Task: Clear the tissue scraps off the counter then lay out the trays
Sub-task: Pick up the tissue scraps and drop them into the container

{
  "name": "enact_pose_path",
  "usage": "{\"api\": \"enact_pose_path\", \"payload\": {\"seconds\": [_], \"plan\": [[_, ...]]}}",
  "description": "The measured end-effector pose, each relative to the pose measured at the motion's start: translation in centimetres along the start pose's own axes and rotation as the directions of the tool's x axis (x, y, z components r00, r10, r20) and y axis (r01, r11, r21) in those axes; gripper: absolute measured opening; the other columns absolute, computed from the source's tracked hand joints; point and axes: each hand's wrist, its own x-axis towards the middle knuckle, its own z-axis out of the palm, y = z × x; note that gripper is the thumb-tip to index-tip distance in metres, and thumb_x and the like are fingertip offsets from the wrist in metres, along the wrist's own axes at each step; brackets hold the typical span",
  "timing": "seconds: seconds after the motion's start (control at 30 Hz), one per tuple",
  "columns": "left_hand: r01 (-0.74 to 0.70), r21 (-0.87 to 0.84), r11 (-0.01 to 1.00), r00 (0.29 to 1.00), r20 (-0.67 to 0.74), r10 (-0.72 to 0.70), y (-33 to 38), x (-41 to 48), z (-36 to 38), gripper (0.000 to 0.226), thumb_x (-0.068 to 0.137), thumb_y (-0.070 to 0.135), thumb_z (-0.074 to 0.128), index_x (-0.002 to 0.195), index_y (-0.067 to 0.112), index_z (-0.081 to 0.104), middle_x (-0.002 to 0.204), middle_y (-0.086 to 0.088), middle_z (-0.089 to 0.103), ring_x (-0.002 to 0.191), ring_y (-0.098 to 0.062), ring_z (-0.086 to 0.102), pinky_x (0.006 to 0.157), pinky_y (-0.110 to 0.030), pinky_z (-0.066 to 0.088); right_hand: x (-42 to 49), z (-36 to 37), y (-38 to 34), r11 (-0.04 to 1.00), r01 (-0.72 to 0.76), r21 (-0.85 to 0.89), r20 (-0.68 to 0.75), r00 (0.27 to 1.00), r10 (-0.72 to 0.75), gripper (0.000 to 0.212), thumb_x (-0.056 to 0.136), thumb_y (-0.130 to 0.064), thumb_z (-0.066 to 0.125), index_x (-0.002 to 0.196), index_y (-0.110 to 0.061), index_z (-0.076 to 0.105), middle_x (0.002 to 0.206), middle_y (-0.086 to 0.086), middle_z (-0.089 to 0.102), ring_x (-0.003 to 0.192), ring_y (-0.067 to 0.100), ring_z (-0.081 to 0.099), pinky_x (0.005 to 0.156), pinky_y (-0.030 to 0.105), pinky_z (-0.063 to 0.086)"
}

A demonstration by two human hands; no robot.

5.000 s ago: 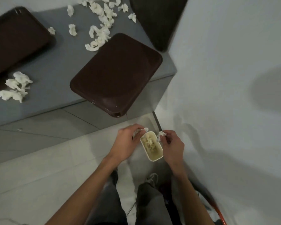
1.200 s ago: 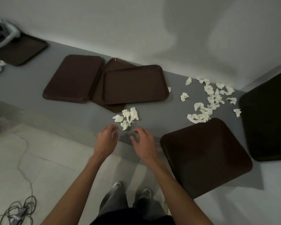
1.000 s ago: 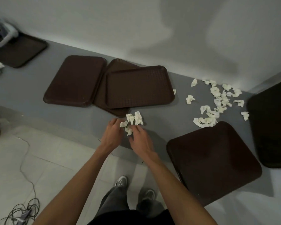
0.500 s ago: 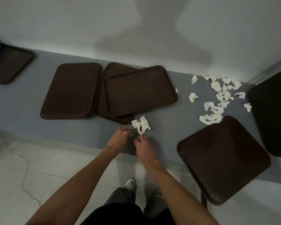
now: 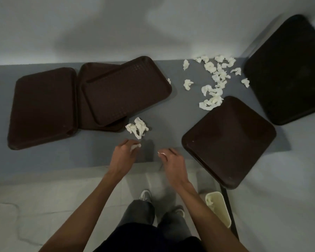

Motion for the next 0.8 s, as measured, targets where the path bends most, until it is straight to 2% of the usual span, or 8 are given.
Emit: {"api": "enact_pose_path", "payload": {"seconds": [0.07,0.17,0.3,0.37,0.53,0.63,0.7,0.8], "plan": [[-0.021,-0.034,0.999,1.000,-0.001,0.021,2.1,-1.2,0.7,0.016,0.091,0.015,0.075,0.107,0.020,0.075,0.105,0.002,0.070,0.083,-0.012,0.067,0.075,-0.032,0.057,-1.6,-1.0,1.4,0.998,-0.036,0.057,-0.051,0.998,0.039,0.014,0.104,-0.015,0.061,0.107,-0.014,0.075,0.102,-0.007,0.064,0.082,-0.005,0.052,0.076,-0.004,0.031],[-0.041,-0.062,0.997,0.999,0.032,0.043,5.2,-3.3,2.4,0.016,0.092,0.016,0.075,0.107,0.021,0.075,0.106,0.002,0.070,0.083,-0.009,0.067,0.076,-0.026,0.058,-4.3,-2.3,3.7,0.988,-0.090,0.124,-0.068,0.993,0.099,0.013,0.101,-0.015,0.066,0.109,-0.014,0.076,0.104,0.000,0.071,0.088,0.005,0.061,0.081,-0.004,0.033],[-0.040,-0.064,0.997,0.997,0.065,0.044,9.5,-6.3,5.8,0.012,0.093,0.018,0.076,0.105,0.021,0.076,0.106,0.005,0.071,0.079,-0.002,0.062,0.074,-0.002,0.044,-8.3,-4.0,7.6,0.977,-0.140,0.162,-0.057,0.987,0.150,0.015,0.101,-0.014,0.067,0.112,-0.013,0.077,0.105,0.003,0.073,0.090,0.013,0.068,0.080,-0.002,0.035],[-0.033,-0.065,0.997,0.995,0.088,0.039,11.6,-8.0,8.2,0.012,0.093,0.017,0.076,0.105,0.018,0.075,0.104,0.005,0.071,0.078,0.001,0.059,0.073,0.001,0.040,-10.4,-4.7,10.2,0.977,-0.138,0.162,-0.048,0.988,0.148,0.015,0.100,-0.016,0.068,0.110,-0.014,0.078,0.105,0.004,0.074,0.090,0.018,0.070,0.081,0.004,0.037],[0.041,-0.048,0.998,0.996,0.085,-0.037,15.8,-13.4,15.8,0.013,0.094,0.023,0.075,0.107,0.020,0.074,0.099,0.008,0.069,0.079,-0.005,0.062,0.071,0.000,0.040,-16.7,-7.4,17.5,0.982,-0.090,0.164,-0.006,0.996,0.092,0.020,0.103,-0.024,0.062,0.115,-0.016,0.076,0.113,0.002,0.073,0.101,0.019,0.069,0.093,0.035,0.056],[0.090,-0.029,0.995,0.994,0.062,-0.089,17.9,-17.0,20.7,0.014,0.095,0.026,0.074,0.107,0.021,0.074,0.099,0.010,0.070,0.084,-0.008,0.062,0.073,-0.008,0.045,-20.7,-9.5,22.3,0.991,-0.072,0.115,0.000,0.997,0.072,0.024,0.107,-0.029,0.057,0.122,-0.020,0.073,0.122,-0.003,0.071,0.105,0.013,0.069,0.096,0.023,0.053],[0.124,-0.039,0.992,0.992,0.041,-0.122,19.2,-19.2,24.1,0.016,0.094,0.026,0.074,0.108,0.019,0.075,0.104,0.006,0.074,0.088,-0.010,0.065,0.079,-0.023,0.054,-22.9,-10.6,26.1,0.994,-0.083,0.065,0.011,0.997,0.082,0.023,0.106,-0.029,0.060,0.122,-0.021,0.074,0.122,-0.006,0.072,0.101,0.010,0.070,0.089,0.012,0.047],[0.156,-0.046,0.987,0.986,0.072,-0.153,21.1,-22.5,29.1,0.018,0.092,0.024,0.075,0.110,0.019,0.075,0.109,0.004,0.074,0.092,-0.009,0.066,0.086,-0.026,0.056,-25.7,-11.3,31.5,0.981,-0.176,0.084,0.043,0.984,0.173,0.019,0.103,-0.025,0.066,0.118,-0.019,0.075,0.116,-0.003,0.075,0.099,0.013,0.070,0.085,0.011,0.046]]}}
